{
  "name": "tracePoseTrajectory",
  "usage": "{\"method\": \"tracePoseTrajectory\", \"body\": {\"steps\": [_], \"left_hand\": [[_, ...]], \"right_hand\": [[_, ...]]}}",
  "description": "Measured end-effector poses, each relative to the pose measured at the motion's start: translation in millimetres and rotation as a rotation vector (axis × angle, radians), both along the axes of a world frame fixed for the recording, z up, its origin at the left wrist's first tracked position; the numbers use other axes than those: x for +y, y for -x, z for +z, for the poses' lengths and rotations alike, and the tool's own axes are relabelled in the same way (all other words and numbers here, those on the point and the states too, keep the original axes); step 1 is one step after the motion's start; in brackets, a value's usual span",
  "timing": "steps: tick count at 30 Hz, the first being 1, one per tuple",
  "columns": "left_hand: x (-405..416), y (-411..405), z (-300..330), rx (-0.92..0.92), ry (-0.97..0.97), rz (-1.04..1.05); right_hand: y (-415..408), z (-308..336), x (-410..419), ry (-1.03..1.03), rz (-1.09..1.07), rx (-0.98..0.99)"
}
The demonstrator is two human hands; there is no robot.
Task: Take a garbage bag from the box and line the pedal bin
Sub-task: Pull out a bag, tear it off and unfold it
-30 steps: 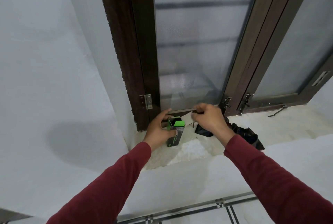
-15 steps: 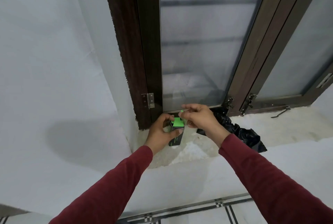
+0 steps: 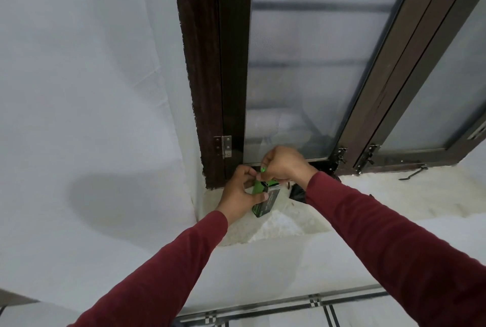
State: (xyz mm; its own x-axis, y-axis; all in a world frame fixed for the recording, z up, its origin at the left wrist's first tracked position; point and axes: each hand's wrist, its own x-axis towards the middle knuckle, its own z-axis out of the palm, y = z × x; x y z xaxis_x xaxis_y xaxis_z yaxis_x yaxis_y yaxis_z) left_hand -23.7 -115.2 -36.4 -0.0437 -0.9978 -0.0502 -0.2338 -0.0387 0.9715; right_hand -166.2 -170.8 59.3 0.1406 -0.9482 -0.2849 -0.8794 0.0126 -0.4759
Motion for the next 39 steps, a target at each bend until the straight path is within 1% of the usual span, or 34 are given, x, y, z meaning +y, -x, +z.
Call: {"method": "tracePoseTrajectory", "body": {"steps": [4, 7, 13, 16, 21, 25, 26, 27, 29, 30, 31, 32, 34, 35, 36, 37, 38, 39], "left_hand": [[1.1, 1.4, 1.1, 0.013, -0.007, 0.001], [3.6, 7.3, -0.3, -0.012, 0.017, -0.010], [8.4, 22.5, -0.1, -0.079, 0.066, 0.056], [12.0, 25.2, -0.5, -0.107, 0.105, 0.058], [15.3, 25.2, 0.1, -0.172, 0.183, 0.001], [11.3, 22.2, 2.3, -0.230, 0.184, -0.053], [9.8, 20.3, 3.6, -0.235, 0.174, -0.054], [8.6, 17.8, 5.8, -0.248, 0.165, -0.045], [5.1, 11.4, 11.2, -0.285, 0.166, -0.002], [3.0, 7.8, 14.4, -0.312, 0.173, 0.023], [0.8, 4.1, 18.0, -0.353, 0.178, 0.040], [-1.4, 0.9, 21.8, -0.398, 0.175, 0.046], [-5.2, -3.5, 28.4, -0.495, 0.136, 0.059], [-6.3, -5.6, 31.0, -0.518, 0.102, 0.088], [-7.4, -6.6, 32.7, -0.504, 0.057, 0.137], [-7.7, -6.6, 33.7, -0.482, -0.003, 0.202], [-7.3, -6.9, 33.1, -0.486, -0.060, 0.265], [-7.3, -7.5, 31.4, -0.527, -0.111, 0.300]], "right_hand": [[-1.4, -6.9, 3.4, 0.045, -0.014, -0.005], [0.9, -3.9, 4.6, -0.006, -0.031, -0.027], [8.2, -1.0, 5.5, -0.087, -0.033, -0.036], [12.3, -1.4, 5.6, -0.121, -0.076, -0.094], [19.0, -11.7, 6.9, -0.061, -0.123, -0.173], [28.3, -9.2, 8.0, 0.005, -0.053, -0.154], [32.5, -11.6, 8.9, 0.029, -0.076, -0.224], [36.6, -16.4, 11.3, 0.059, -0.131, -0.347], [44.2, -29.5, 22.1, 0.125, -0.321, -0.595], [46.7, -36.9, 29.7, 0.130, -0.401, -0.657], [47.7, -46.4, 36.6, 0.092, -0.445, -0.692], [47.3, -55.8, 44.5, 0.013, -0.445, -0.723], [42.8, -71.7, 59.6, -0.201, -0.379, -0.797], [38.2, -77.8, 65.3, -0.297, -0.342, -0.823], [34.0, -83.4, 69.8, -0.364, -0.317, -0.841], [29.3, -90.0, 72.1, -0.399, -0.308, -0.876], [23.9, -97.1, 72.2, -0.407, -0.341, -0.949], [19.0, -104.2, 70.3, -0.396, -0.413, -1.041]]}}
